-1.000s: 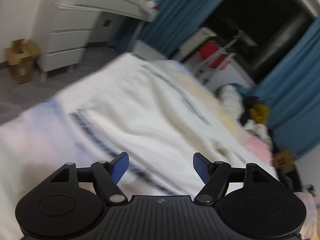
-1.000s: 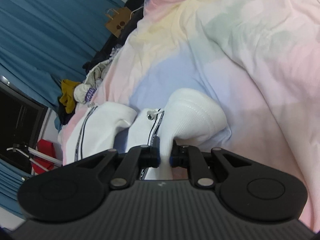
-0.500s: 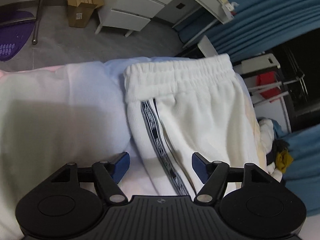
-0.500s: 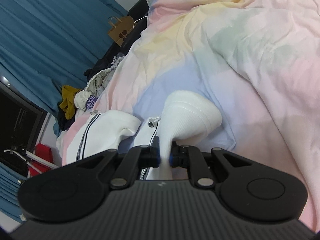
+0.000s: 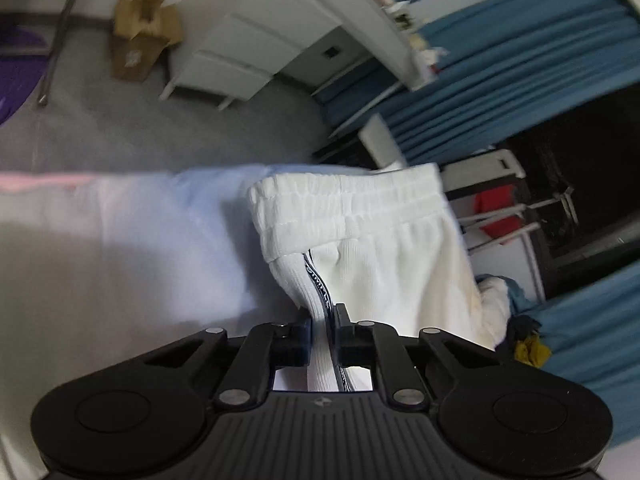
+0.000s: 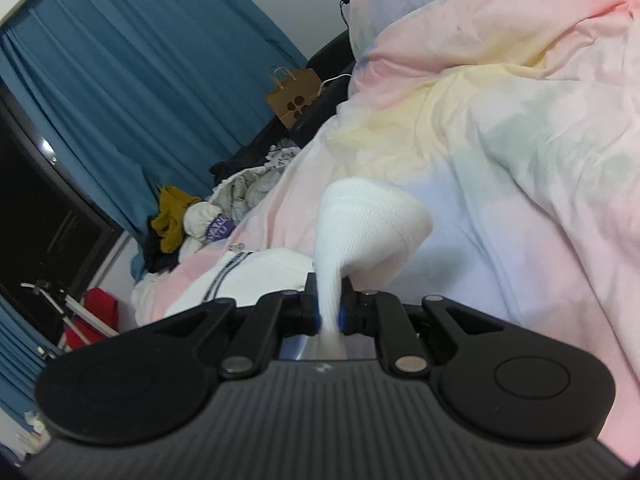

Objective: Fold clothes

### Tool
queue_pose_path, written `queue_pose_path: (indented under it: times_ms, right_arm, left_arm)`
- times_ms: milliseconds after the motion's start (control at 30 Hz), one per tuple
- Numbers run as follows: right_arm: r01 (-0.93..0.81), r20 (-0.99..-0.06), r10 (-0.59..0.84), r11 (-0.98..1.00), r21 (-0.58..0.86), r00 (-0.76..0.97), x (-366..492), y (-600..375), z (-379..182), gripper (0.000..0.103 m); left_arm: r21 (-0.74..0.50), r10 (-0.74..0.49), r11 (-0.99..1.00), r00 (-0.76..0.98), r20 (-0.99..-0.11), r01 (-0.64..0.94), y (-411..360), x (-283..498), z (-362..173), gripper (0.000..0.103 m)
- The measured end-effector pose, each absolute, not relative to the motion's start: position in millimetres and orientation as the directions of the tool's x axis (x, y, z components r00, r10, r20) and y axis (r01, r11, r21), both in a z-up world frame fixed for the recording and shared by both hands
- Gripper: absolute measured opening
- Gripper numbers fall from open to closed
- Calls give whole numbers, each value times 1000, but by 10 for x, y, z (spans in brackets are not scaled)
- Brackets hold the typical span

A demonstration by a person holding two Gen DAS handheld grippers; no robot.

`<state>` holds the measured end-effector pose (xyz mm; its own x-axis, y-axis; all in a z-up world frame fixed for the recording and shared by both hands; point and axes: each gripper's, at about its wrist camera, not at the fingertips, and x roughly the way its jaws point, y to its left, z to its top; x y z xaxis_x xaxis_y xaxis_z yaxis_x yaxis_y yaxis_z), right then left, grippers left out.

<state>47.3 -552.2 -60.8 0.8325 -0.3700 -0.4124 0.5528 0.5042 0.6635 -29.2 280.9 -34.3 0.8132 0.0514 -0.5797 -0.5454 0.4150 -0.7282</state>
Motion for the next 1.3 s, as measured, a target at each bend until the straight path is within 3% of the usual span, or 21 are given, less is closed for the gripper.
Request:
queue_pose_path:
  times_ms: [133, 300, 533, 800, 1100, 1233, 1300]
  right_arm:
    - [559, -427, -365, 463, 687, 827, 402, -5591, -631, 11]
    - [520, -371, -378, 462, 719, 848, 151, -5597, -442, 11]
    - [480, -303, -395, 503, 718, 867, 300, -5562, 27, 10]
    - [529, -385, -363, 555, 642, 849, 1987, -5592, 211, 10]
    - [626, -532, -363, 613, 482, 765, 3600, -5605, -387, 11]
    - [563, -521, -295, 669, 486, 801, 3692, -5652, -560, 20]
    - [515, -492, -253, 680, 522, 833, 3603, -5687, -545, 29]
  left_arm:
    - [-744, 54, 466, 855, -516, -479, 2730, -400, -141, 7]
    - [-817, -1, 385, 885, -465, -429, 2787, -702, 5, 7]
    - [-842, -58, 333, 882, -467, -424, 3033, -554, 262, 7]
    - [-813, -45, 325, 851, -523, -483, 3213, 1198, 514, 7]
    - [-673, -16, 452, 749, -662, -585, 3130, 3084, 154, 9]
    - [-643, -26, 503, 734, -679, -577, 3093, 3380, 37, 15]
    - [-666, -57, 529, 761, -647, -527, 3086, 3316, 55, 26]
